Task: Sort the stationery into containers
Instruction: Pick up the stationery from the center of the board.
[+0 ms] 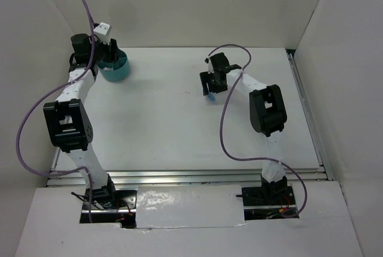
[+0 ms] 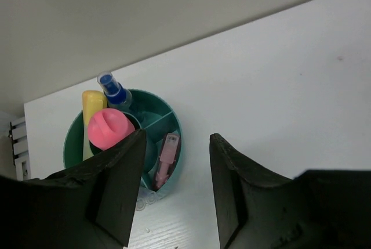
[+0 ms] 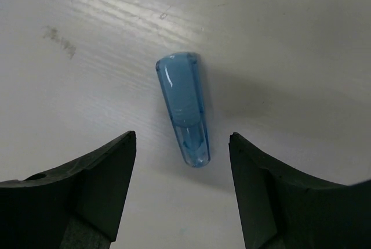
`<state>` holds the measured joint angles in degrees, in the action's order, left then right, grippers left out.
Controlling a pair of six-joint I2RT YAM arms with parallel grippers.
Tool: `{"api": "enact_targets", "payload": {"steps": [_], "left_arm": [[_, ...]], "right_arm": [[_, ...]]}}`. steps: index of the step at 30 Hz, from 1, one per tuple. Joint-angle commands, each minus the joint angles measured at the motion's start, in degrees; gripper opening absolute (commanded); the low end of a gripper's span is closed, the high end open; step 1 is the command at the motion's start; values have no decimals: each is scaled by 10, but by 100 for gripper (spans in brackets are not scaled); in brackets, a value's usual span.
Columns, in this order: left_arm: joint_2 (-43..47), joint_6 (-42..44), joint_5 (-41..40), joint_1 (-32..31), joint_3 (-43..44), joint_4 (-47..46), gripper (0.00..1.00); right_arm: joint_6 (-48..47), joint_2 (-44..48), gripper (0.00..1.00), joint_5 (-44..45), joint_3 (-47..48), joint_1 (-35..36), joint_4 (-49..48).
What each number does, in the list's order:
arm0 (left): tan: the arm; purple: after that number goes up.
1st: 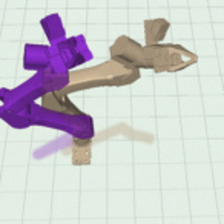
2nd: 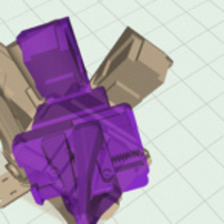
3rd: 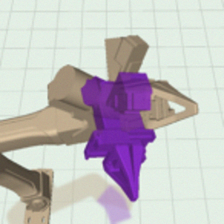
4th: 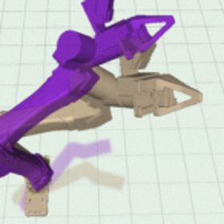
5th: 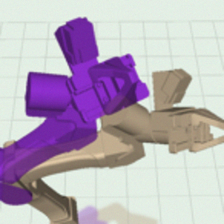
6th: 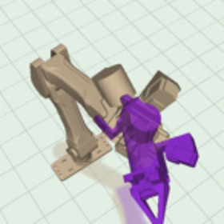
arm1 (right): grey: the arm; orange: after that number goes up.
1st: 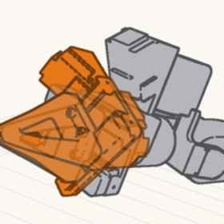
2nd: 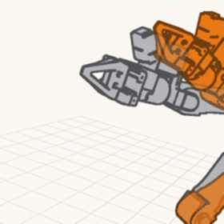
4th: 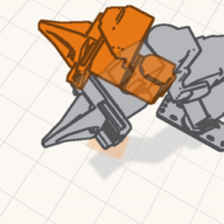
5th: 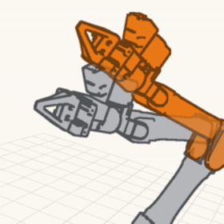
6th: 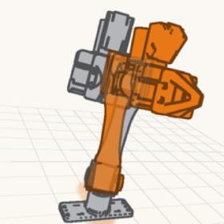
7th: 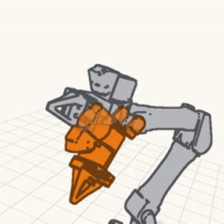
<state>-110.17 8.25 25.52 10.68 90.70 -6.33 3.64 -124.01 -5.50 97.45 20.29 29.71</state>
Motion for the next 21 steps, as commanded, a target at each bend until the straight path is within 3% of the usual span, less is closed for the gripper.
{"api": "enact_targets", "payload": {"steps": [1, 5, 10, 15, 20, 21], "left_arm": [[70, -26, 44, -1, -27, -53, 60], [128, -28, 69, -1, -77, -80, 62], [158, -27, 94, -4, -88, -37, 62], [186, -20, 106, -4, -98, -18, 62], [194, -28, 110, -4, -100, -6, 62], [195, -30, 114, -4, -102, -4, 61]], "right_arm": [[2, -32, 71, 40, 67, 6, 19], [5, -85, 65, 53, 130, 18, 43], [5, -148, 55, 90, 212, 26, 99], [4, -152, 43, 90, 216, 28, 113], [-9, -169, 36, 90, 250, 30, 155], [-10, -174, 30, 89, 259, 26, 171]]}}
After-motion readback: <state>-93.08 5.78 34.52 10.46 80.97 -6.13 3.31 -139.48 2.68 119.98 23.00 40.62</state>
